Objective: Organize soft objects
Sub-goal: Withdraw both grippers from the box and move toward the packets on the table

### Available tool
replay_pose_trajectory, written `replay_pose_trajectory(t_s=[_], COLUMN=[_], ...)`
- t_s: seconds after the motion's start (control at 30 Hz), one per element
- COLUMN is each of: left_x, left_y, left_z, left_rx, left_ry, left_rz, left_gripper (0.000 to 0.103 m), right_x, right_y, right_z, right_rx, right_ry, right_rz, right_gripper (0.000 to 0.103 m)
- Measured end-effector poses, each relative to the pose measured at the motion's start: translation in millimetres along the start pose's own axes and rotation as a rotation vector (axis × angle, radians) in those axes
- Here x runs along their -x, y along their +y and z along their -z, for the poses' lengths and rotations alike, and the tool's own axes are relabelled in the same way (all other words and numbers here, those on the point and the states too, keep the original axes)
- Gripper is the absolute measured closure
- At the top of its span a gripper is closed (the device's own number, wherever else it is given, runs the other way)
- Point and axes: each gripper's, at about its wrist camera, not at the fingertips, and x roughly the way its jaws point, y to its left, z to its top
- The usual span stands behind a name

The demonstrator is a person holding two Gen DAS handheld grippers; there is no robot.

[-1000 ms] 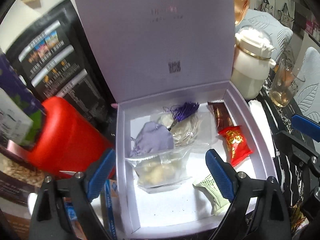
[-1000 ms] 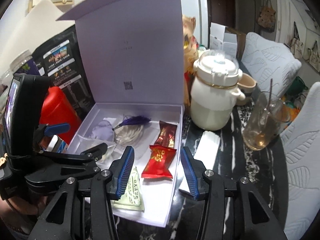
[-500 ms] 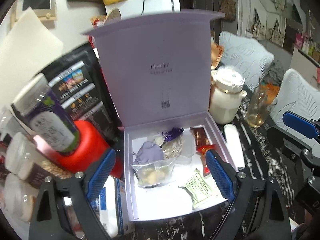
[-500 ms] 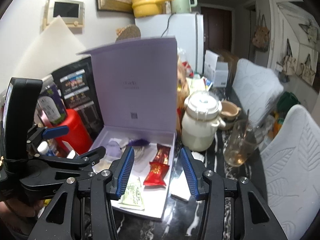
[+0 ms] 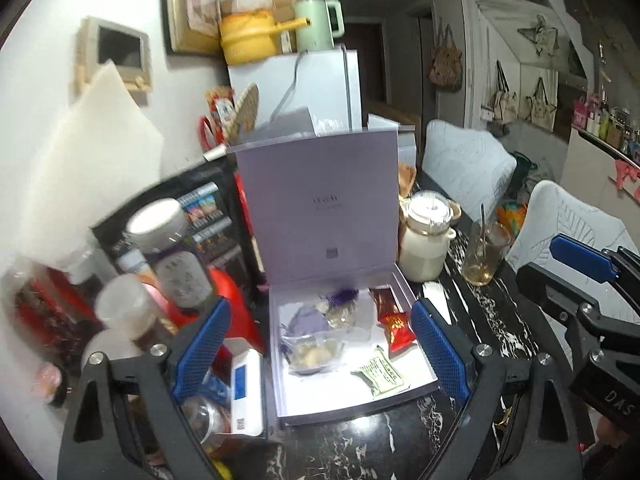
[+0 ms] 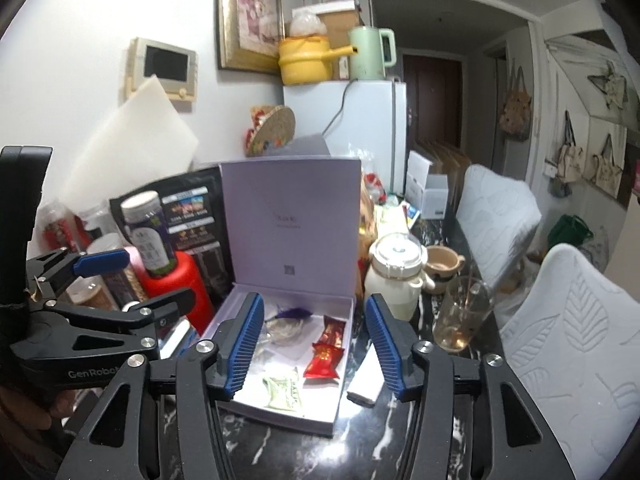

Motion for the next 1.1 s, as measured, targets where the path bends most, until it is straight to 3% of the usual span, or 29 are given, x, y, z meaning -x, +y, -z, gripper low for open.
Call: replay_pose_trajectory(t_s=[0.37, 0.53, 1.1], left_x=[63, 87, 144], left_y=[4, 1, -12], left_z=[13, 28, 89], left_rx=[-0.01, -0.019, -0.04], left_ry=[-0.101, -0.136, -0.142], left_rz=[0.03, 0.03, 0.111], left_gripper=[0.01, 0.001, 0.001], right_x=[63, 86, 157], right_y=[20, 28, 47], right_z=[3, 15, 73], right_rx=[0.032, 0.034, 0.019], right_ry=[-0.1, -0.115, -0.133], right_rz=[0.003, 0.009, 0.031], right_gripper=[0.038, 0.036, 0.026])
